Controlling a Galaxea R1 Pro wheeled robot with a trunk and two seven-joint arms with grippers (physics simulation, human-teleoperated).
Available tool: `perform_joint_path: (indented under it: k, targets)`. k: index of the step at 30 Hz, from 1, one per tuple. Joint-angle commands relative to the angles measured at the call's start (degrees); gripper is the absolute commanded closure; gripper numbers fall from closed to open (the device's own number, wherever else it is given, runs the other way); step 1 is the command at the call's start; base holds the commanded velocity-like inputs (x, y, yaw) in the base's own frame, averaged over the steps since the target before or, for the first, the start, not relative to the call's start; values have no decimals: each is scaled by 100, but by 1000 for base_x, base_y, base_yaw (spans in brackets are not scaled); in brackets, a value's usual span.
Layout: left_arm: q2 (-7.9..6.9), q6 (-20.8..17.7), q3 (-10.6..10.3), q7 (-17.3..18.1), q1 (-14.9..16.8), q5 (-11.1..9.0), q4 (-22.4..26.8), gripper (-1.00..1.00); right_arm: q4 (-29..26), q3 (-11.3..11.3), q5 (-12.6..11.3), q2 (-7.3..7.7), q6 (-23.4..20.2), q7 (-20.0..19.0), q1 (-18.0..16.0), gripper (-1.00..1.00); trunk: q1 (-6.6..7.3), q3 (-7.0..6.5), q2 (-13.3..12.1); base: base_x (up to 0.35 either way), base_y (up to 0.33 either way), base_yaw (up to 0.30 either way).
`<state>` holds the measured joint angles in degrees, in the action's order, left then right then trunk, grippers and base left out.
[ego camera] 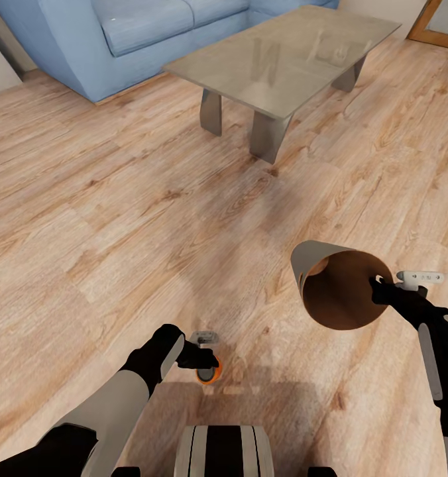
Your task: Put the three can of soda from the living room inside the tash can in the kitchen.
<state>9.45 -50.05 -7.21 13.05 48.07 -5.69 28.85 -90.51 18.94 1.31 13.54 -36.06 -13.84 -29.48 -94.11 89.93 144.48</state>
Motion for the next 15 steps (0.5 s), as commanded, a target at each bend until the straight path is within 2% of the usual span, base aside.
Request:
perform_joint_path:
  k: [1, 15]
  targets:
    - [-5, -24, -26, -22, 1, -37, 7, 100, -11, 3, -35, -2, -33, -40, -6, 100, 1, 3, 2, 0, 0, 0]
    - [-5, 39, -27, 54, 1, -36, 7, 100, -11, -6, -35, -3, -33, -40, 11, 100, 1, 3, 2, 0, 0, 0]
